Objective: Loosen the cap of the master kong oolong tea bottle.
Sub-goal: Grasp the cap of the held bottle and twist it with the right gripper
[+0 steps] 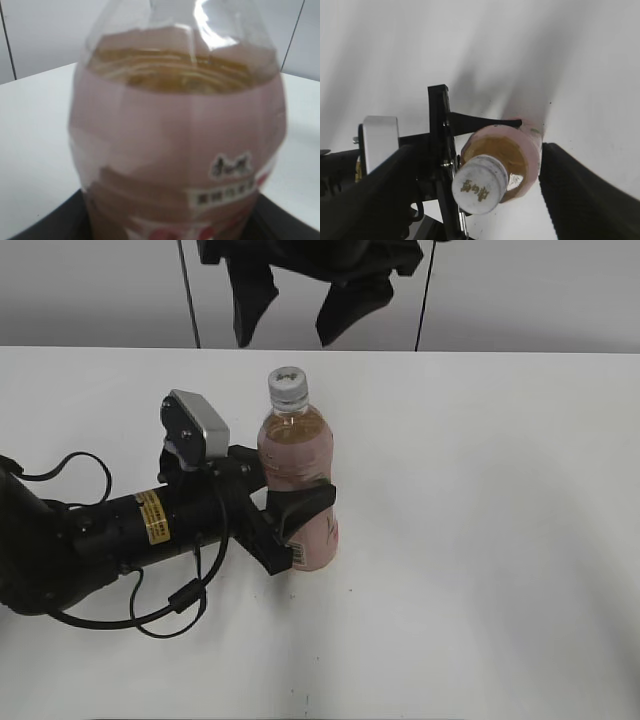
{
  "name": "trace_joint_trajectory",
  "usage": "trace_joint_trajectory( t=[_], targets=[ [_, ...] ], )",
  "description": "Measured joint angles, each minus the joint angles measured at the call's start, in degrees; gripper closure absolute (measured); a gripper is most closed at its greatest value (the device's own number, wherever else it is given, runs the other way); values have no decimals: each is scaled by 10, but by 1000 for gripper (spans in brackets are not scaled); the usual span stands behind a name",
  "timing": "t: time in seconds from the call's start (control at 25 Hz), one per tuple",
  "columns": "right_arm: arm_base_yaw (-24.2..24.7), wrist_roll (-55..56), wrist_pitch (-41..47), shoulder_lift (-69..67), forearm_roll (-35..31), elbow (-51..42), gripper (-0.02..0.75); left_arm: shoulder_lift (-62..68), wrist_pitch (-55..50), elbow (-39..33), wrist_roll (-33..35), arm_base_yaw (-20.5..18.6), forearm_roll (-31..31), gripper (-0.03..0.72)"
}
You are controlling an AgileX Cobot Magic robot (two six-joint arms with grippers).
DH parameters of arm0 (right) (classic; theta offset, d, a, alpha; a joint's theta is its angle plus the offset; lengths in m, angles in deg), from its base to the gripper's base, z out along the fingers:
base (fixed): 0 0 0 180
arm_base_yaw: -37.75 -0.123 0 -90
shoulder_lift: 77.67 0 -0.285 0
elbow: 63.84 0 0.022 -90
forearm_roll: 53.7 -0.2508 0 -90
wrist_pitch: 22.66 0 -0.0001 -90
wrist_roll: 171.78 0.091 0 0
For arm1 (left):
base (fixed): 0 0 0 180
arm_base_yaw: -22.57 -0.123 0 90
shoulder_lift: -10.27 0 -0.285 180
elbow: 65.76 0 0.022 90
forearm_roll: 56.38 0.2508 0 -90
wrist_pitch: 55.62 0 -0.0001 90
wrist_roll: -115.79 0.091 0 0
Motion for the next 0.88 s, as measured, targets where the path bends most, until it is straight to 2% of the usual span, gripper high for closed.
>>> trace_joint_trajectory(
  t=[0.36,0.44,0.68,0.88],
  targets=[
    [-3,4,0,0,-9,-47,167,0,0,0,-1,0,0,306],
    [-4,4,0,0,-9,-47,207,0,0,0,-1,0,0,306],
    [-15,-2,1,0,-4,-47,415,0,1,0,-2,0,0,306],
    [-15,-35,1,0,0,-47,465,0,1,0,-2,0,-2,306]
  ],
)
